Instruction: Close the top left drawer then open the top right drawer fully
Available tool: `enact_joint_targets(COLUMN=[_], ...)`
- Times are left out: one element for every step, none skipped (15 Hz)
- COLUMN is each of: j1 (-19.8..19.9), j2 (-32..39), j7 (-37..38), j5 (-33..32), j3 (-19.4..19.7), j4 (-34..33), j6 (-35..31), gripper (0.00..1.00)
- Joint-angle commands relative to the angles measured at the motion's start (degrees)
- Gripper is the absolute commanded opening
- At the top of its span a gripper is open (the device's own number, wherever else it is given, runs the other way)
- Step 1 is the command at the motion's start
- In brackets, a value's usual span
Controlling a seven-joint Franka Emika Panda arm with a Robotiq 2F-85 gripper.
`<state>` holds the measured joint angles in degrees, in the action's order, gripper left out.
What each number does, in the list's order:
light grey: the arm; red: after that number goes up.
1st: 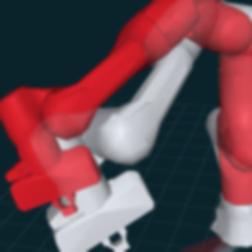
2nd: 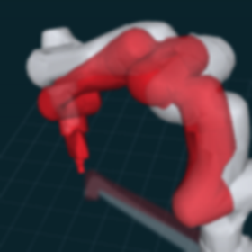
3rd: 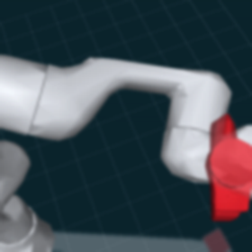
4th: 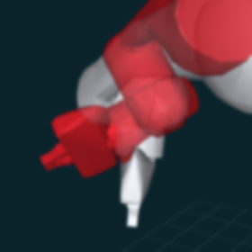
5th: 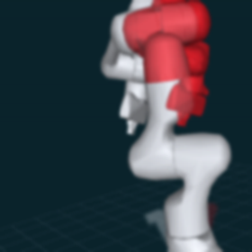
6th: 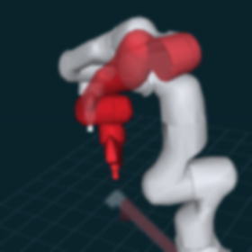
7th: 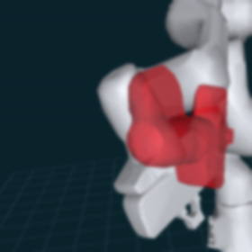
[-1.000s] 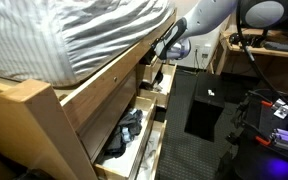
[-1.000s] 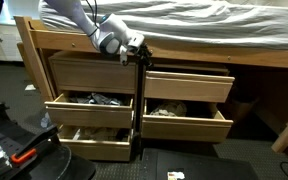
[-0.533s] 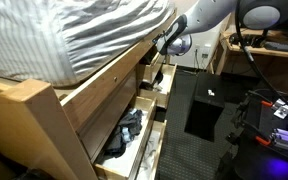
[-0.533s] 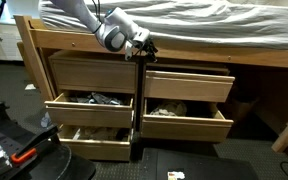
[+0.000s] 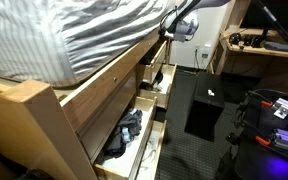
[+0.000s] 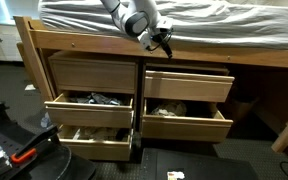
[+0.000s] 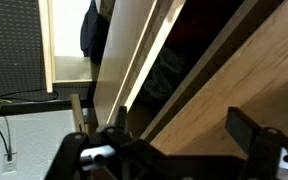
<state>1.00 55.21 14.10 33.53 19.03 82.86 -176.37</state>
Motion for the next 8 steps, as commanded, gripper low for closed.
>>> enact_joint_targets(j1=[3.5,4.3,4.3,5.4,5.3,7.6,8.8,9.0], j2=[-1.4,-1.6,-1.6,-1.2,0.3,2.8,4.2,6.0], j7=[2.6,2.2,2.1,-0.2,0.6,-0.6,-1.4,-1.1], j5=[-5.8,-6.2,-6.2,-9.1,-11.3,-12.8,-14.1,-15.3], j3=[-2.6,-2.9,-3.1,-4.9,-6.1,-9.8,-12.1,-13.2], j4=[0.4,0.4,0.4,-1.0,-3.7,-7.9,-10.3,-13.4], j6=[0.6,1.0,1.0,5.8,9.6,12.0,14.9,19.4], gripper=[1.00,1.00,1.00,1.00,1.00,1.00,1.00,1.00])
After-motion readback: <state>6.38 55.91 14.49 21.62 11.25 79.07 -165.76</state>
